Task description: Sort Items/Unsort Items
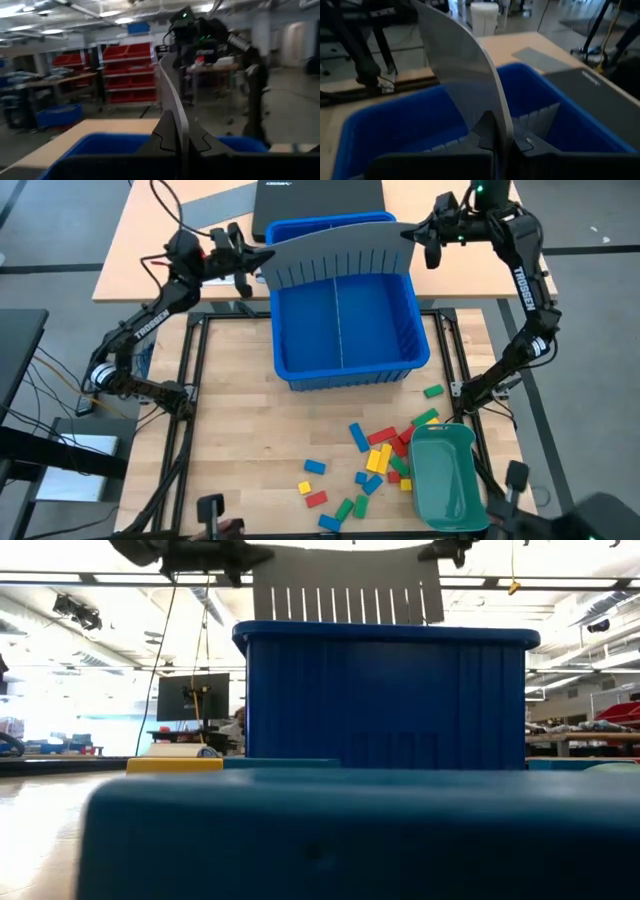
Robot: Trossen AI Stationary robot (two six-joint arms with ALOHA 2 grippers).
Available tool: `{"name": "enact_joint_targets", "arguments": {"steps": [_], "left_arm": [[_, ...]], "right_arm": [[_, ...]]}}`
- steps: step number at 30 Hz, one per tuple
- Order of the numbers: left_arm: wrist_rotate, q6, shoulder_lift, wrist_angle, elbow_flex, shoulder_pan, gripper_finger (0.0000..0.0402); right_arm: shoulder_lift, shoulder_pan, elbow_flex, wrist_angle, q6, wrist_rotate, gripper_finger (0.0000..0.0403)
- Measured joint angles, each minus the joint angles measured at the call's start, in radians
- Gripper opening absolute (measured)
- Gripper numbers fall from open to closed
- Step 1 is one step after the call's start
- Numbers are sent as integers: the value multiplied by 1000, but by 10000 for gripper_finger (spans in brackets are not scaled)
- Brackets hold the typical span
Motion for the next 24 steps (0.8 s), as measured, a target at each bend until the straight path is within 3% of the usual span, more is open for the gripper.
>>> {"name": "enact_joint_targets", "arguments": {"steps": [8, 24], "left_arm": [[-23, 55, 65, 7, -44, 0, 1], [-24, 114, 126, 8, -42, 22, 2]], "right_arm": [[1, -32, -128, 44, -33, 21, 2], [1, -63, -138, 42, -50, 19, 1]]}}
